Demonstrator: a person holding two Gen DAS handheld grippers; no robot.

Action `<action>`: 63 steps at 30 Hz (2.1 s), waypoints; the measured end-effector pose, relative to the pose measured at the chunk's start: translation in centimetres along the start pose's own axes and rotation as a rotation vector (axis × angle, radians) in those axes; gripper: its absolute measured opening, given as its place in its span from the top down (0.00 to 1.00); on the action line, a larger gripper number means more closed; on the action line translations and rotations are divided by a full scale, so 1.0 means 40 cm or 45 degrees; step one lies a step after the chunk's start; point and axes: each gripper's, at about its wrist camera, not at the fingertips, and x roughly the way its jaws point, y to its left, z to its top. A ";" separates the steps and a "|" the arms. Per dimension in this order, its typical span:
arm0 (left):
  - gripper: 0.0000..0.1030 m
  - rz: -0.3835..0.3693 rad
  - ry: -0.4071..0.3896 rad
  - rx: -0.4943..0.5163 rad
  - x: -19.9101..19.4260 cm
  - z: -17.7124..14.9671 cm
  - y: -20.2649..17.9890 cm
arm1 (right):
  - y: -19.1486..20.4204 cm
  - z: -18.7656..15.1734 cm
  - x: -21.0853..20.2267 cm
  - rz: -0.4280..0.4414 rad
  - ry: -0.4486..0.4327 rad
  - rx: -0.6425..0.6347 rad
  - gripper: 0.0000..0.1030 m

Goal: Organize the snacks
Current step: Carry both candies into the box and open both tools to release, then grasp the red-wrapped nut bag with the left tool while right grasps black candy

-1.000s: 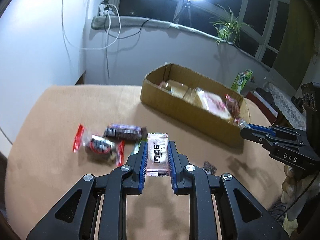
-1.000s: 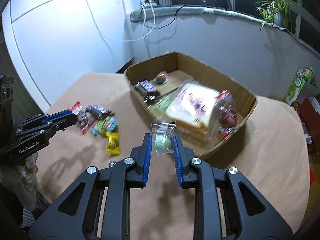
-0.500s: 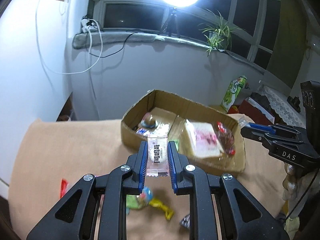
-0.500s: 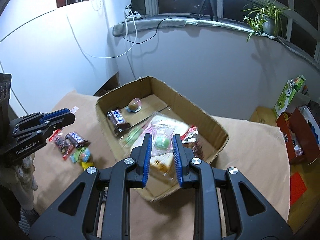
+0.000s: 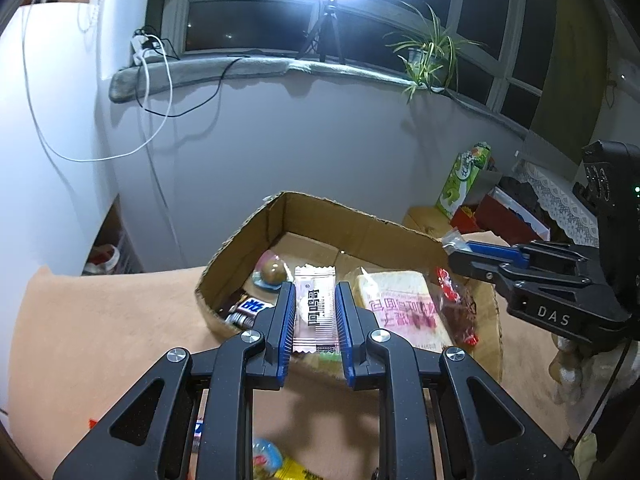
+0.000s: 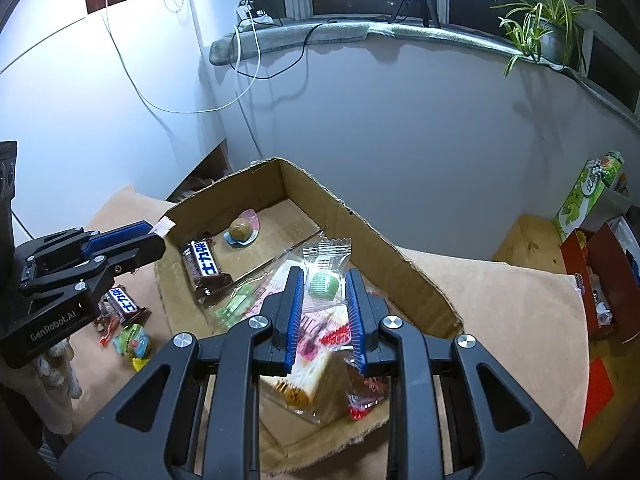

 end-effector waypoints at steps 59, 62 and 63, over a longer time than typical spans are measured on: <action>0.46 0.178 -0.047 -0.408 -0.313 -0.350 0.285 | 0.230 -0.357 -0.145 0.178 0.063 -0.002 0.21; 0.46 0.161 -0.032 -0.425 -0.295 -0.358 0.287 | 0.248 -0.366 -0.125 0.165 0.084 -0.024 0.21; 0.46 0.158 -0.028 -0.428 -0.290 -0.361 0.289 | 0.254 -0.367 -0.117 0.167 0.095 -0.031 0.21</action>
